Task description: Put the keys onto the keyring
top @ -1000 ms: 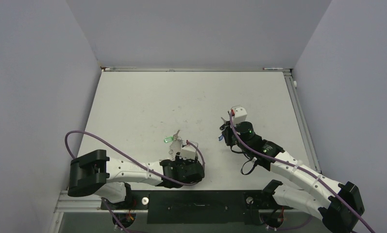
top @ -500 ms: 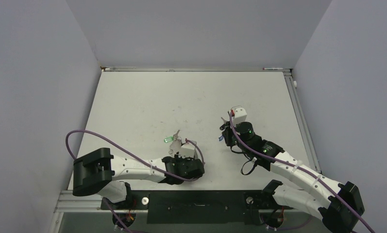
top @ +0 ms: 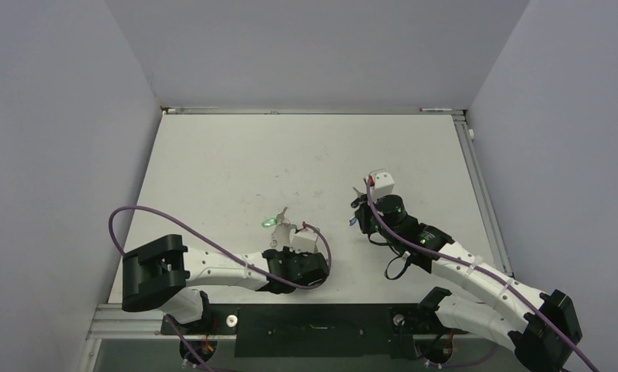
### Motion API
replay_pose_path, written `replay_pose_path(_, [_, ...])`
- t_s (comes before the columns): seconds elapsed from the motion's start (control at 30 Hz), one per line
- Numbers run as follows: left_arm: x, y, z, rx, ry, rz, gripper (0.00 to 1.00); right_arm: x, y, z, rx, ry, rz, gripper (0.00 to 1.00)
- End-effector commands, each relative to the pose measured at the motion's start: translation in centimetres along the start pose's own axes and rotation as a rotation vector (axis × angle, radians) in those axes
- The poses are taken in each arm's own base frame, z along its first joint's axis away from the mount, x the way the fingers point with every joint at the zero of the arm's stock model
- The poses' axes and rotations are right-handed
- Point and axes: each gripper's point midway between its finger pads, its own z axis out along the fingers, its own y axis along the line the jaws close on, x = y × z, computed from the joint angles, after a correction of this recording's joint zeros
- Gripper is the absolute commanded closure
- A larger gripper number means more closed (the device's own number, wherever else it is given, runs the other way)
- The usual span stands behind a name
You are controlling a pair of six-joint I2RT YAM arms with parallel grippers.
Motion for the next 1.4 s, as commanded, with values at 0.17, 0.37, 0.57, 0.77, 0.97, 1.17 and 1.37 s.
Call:
replay_pose_path(0.17, [-2.8, -5.4, -1.3, 0.17, -0.225, 0.569, 1.0, -1.8, -1.1, -0.9, 0.053, -0.086, 0.033, 0.95])
replay_pose_path(0.37, [-3.4, -5.1, -0.4, 0.087, -0.253, 0.635, 1.0, -2.3, -1.4, -1.3, 0.069, -0.105, 0.037, 0.95])
replay_pose_path(0.57, [-3.7, -4.7, -0.6, 0.024, -0.2, 0.539, 0.52, -2.6, -1.4, -1.5, 0.071, -0.111, 0.044, 0.95])
replay_pose_path(0.77, [-4.8, -3.1, -2.3, 0.13, -0.13, 0.427, 0.25, -2.9, -1.2, -1.9, 0.063, -0.11, 0.056, 0.95])
replay_pose_path(0.97, [-7.3, -0.7, -4.2, 0.207, -0.112, 0.291, 0.28, -2.1, 0.2, -2.1, -0.008, -0.084, 0.081, 0.95])
replay_pose_path(1.17, [-6.9, 2.2, -3.4, 0.184, -0.072, 0.214, 0.34, 0.9, 4.1, -2.7, -0.121, 0.01, 0.109, 0.95])
replay_pose_path(1.37, [-5.8, 2.2, -1.8, 0.232, -0.045, 0.096, 0.42, 5.7, 9.2, -3.8, -0.224, 0.12, 0.113, 0.95])
